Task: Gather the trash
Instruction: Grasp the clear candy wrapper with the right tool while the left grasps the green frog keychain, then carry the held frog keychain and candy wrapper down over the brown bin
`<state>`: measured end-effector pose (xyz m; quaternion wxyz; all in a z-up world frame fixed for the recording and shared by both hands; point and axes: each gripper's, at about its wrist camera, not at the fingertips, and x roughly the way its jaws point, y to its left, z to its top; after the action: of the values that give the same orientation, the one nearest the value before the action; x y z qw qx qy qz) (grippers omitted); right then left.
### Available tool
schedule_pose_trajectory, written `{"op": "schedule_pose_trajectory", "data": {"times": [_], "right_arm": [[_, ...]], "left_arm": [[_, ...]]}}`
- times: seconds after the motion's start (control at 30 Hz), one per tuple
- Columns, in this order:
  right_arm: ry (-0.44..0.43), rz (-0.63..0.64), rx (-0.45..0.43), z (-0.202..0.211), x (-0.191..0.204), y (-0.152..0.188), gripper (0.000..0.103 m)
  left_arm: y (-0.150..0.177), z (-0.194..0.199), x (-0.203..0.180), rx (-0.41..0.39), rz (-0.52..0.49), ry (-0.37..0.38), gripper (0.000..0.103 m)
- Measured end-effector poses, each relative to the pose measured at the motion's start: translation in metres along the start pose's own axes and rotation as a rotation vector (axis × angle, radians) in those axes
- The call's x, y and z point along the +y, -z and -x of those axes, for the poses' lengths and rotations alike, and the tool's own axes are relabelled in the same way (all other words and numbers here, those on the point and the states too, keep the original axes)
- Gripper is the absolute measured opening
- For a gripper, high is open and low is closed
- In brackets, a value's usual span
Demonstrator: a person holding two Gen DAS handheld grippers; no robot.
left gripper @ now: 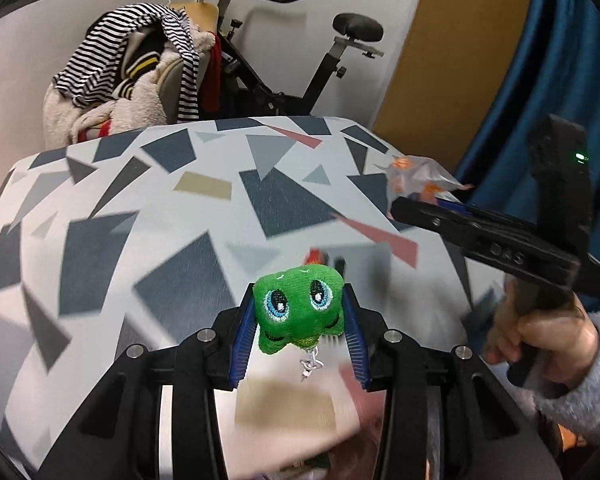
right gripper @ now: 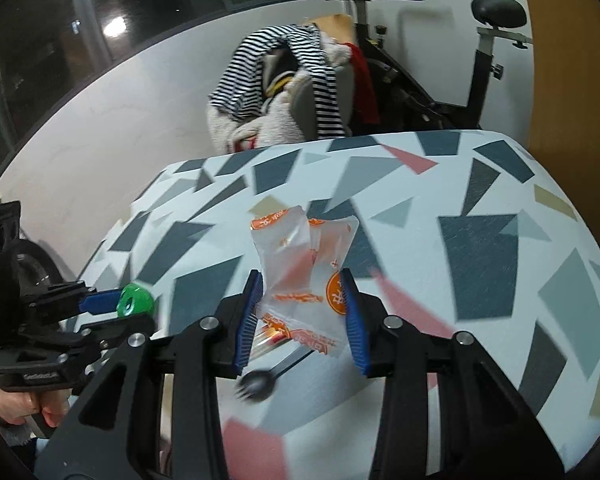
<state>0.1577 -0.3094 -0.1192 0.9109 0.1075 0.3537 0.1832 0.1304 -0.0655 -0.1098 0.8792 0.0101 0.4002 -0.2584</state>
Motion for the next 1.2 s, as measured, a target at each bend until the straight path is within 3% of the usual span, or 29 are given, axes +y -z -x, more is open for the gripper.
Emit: {"op": "schedule_pose_trajectory", "data": {"times": [0.23,0.37,0.6,0.77,1.2], "right_arm": [[-0.035,0.030,-0.010,0.029,0.040,0.035,0.041],[-0.047,0.064,0.003,0.040,0.060,0.065,0.041],[-0.083,0.059,0.028,0.050,0.072,0.108,0.041],[-0.090,0.048,0.075,0.048,0.075,0.136,0.041],[-0.113,0.085,0.144,0.026,0.078,0.175,0.041]], "left_arm": [[0.080,0.067,-0.011,-0.009,-0.038,-0.012,0.040],[0.119,0.081,-0.020,0.008,-0.082,-0.006,0.040],[0.168,0.083,-0.017,0.022,-0.056,0.046,0.040],[0.184,0.071,-0.025,0.028,-0.099,0.038,0.040],[0.205,0.052,-0.020,0.082,-0.051,0.052,0.043]]}}
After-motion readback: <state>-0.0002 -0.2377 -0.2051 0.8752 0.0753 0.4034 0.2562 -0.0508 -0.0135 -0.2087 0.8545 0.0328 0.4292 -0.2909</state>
